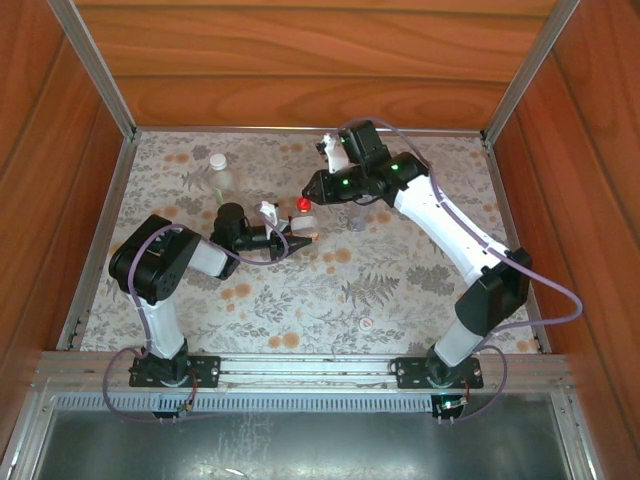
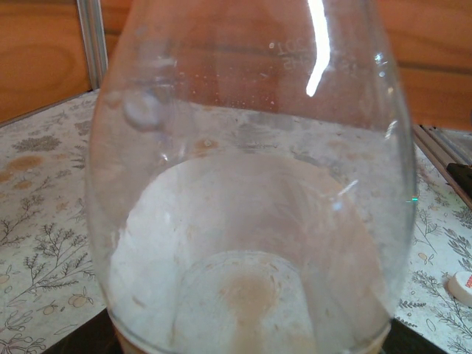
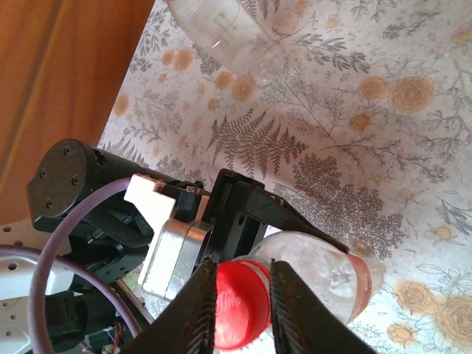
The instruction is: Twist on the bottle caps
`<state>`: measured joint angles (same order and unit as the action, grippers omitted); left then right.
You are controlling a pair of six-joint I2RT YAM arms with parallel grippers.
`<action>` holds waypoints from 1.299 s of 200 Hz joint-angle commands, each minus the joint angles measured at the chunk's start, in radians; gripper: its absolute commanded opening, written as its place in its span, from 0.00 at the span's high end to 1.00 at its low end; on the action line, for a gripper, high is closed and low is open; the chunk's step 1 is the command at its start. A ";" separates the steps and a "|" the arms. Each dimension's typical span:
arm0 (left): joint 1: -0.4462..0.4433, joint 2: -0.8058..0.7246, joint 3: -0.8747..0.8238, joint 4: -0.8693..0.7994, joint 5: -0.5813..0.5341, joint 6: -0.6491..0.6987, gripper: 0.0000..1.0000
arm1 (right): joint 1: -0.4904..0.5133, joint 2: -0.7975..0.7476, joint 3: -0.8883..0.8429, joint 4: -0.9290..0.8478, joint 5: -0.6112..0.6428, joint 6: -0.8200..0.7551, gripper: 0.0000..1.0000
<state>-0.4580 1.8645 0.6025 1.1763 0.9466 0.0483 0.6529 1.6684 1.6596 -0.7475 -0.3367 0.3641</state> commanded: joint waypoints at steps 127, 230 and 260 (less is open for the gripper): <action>0.015 0.066 -0.026 -0.178 -0.031 -0.006 0.51 | -0.006 -0.140 -0.157 0.012 -0.031 0.038 0.85; 0.015 0.062 -0.039 -0.178 -0.033 0.036 0.51 | -0.031 -0.015 -0.018 0.047 -0.115 0.041 0.80; 0.014 0.062 -0.040 -0.178 -0.033 0.035 0.51 | -0.031 -0.014 -0.035 0.037 -0.123 0.039 0.86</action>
<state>-0.4553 1.8683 0.6052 1.1790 0.9512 0.0551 0.6273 1.6562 1.6169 -0.6975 -0.4122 0.4034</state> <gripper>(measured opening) 0.491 0.148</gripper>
